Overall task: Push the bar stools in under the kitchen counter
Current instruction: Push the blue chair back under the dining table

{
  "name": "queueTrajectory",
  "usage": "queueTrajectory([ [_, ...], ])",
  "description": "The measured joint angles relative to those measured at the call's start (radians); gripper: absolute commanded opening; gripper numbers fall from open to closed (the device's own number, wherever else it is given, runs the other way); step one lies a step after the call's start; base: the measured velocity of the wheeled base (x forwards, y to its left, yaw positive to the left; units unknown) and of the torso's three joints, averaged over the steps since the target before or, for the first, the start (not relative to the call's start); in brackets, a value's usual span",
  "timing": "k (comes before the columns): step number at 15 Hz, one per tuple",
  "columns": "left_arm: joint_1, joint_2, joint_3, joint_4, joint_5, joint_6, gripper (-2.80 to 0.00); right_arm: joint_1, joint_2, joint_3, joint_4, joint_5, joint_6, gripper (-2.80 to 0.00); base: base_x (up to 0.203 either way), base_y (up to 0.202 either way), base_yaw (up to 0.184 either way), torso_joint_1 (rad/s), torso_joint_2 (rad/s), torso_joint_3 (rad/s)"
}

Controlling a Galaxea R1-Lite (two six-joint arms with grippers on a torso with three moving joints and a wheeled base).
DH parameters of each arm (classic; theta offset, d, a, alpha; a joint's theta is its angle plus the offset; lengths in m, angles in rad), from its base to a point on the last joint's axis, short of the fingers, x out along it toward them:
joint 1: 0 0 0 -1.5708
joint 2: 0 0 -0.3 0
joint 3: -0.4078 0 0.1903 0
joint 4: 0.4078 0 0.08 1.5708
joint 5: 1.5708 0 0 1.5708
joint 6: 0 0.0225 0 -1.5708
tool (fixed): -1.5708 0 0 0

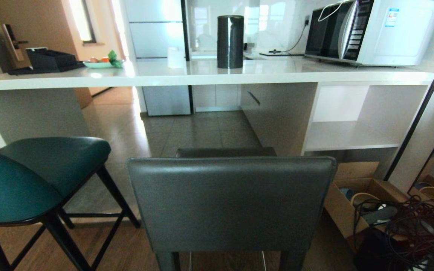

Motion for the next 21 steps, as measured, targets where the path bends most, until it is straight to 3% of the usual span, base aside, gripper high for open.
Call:
queueTrajectory([
  [21, 0.0, 0.0, 0.0, -0.003, 0.003, -0.011, -2.8, 0.0, 0.0, 0.0, 0.0, 0.0, -0.001, -2.8, 0.0, 0.0, 0.0, 0.0, 0.0, 0.0],
])
